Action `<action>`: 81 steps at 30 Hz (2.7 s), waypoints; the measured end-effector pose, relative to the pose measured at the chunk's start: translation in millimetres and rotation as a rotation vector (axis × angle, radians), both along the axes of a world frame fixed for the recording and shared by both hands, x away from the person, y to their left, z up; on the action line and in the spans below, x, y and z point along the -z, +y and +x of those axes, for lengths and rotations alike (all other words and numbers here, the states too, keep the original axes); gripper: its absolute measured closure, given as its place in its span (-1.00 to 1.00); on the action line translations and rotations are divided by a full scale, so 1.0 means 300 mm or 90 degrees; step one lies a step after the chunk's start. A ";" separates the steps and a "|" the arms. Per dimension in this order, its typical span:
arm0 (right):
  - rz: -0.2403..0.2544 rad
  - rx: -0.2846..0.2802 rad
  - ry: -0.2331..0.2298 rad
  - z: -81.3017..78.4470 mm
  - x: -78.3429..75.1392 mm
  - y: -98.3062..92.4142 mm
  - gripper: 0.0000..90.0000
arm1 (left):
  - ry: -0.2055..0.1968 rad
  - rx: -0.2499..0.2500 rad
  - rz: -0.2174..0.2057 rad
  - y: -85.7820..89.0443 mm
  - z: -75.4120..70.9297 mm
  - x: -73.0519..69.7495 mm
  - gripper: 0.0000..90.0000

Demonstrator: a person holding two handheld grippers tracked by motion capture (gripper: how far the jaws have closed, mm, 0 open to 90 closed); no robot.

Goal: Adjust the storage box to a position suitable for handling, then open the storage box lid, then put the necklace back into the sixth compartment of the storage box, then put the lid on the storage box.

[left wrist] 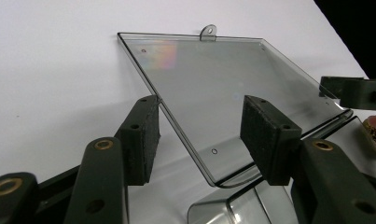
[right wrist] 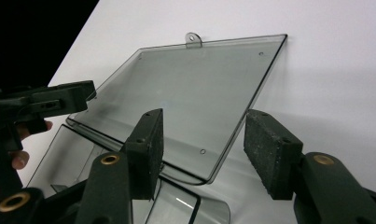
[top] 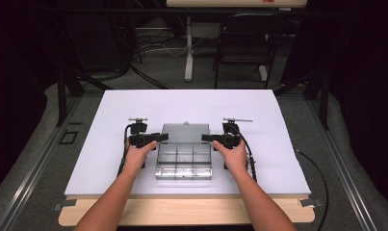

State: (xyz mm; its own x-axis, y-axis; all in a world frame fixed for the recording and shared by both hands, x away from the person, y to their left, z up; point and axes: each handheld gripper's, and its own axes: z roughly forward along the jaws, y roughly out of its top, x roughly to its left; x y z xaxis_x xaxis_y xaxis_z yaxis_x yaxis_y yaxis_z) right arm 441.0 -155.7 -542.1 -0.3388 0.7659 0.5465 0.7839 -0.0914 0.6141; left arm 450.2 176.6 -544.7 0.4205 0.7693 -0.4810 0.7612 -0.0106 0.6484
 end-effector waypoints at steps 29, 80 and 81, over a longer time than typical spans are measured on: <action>-0.086 -0.072 -0.129 -0.194 -0.093 -0.051 0.30 | -0.051 0.032 0.036 0.086 -0.135 -0.077 0.06; -0.197 0.023 -0.120 -0.328 -0.076 -0.342 0.36 | -0.067 0.025 0.015 0.143 -0.203 -0.104 0.06; -0.194 0.027 -0.120 -0.330 -0.070 -0.343 0.36 | -0.068 0.024 0.015 0.143 -0.203 -0.104 0.06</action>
State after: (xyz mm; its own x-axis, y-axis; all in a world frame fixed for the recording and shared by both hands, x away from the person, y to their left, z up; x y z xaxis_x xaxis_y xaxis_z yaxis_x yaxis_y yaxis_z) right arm 342.0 -258.7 -521.0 -0.3762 0.8995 0.2223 0.6534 0.0874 0.7520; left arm 389.4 219.4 -513.5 0.4975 0.7622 -0.4143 0.6870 -0.0545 0.7246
